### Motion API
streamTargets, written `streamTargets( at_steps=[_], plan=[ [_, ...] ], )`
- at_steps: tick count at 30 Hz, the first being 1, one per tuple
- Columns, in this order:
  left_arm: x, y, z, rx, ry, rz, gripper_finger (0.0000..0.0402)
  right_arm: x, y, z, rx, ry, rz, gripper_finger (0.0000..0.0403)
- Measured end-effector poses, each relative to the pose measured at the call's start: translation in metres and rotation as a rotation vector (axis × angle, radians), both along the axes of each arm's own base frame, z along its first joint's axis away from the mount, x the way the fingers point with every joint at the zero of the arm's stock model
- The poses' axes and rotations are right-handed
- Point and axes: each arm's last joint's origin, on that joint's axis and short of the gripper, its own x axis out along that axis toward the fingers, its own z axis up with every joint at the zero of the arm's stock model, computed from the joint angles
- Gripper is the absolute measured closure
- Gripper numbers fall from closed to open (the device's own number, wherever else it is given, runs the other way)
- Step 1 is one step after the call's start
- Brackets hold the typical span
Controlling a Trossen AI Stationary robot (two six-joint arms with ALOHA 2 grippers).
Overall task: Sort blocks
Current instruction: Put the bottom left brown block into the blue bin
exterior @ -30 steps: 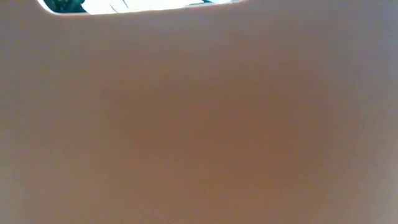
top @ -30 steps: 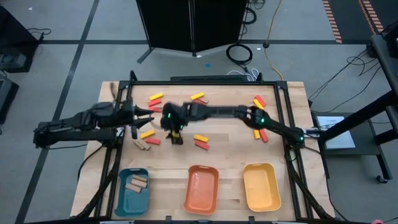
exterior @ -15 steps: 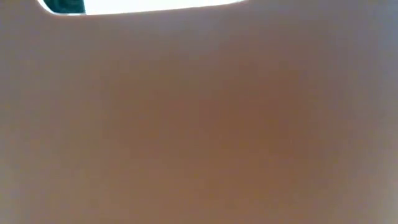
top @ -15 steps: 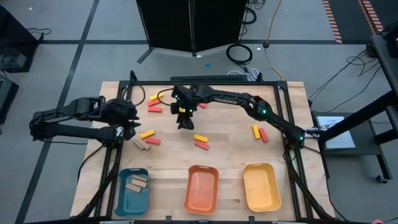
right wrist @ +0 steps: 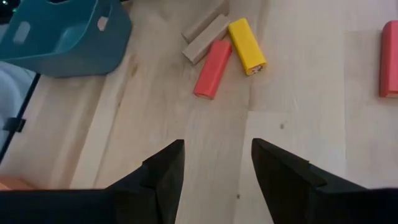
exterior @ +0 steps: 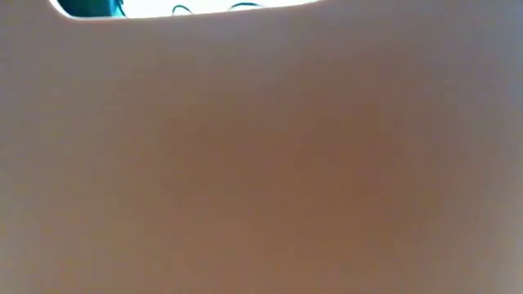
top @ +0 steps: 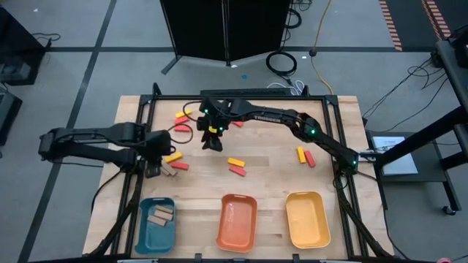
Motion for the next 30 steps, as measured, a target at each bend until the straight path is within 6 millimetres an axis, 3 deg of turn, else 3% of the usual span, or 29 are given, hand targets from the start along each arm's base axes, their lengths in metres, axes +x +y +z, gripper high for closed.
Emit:
streamTargets(
  at_steps=[8,17,24,30],
  plan=[
    [0.017,-0.007,-0.021,0.013,0.174,-0.069,0.0261,0.009,0.023,0.0,-0.094,-0.005,-0.032,0.0222],
    [0.02,-0.024,-0.031,0.102,0.214,-0.097,0.0261,0.005,0.011,0.003,-0.099,0.011,-0.086,0.0222],
    [0.029,-0.043,-0.044,0.201,0.258,-0.138,0.0261,-0.016,-0.007,-0.009,-0.18,0.249,-0.184,0.0222],
    [0.038,-0.057,-0.065,0.254,0.366,-0.204,0.0261,-0.022,-0.013,-0.014,-0.184,0.282,-0.155,0.0222]
  ],
)
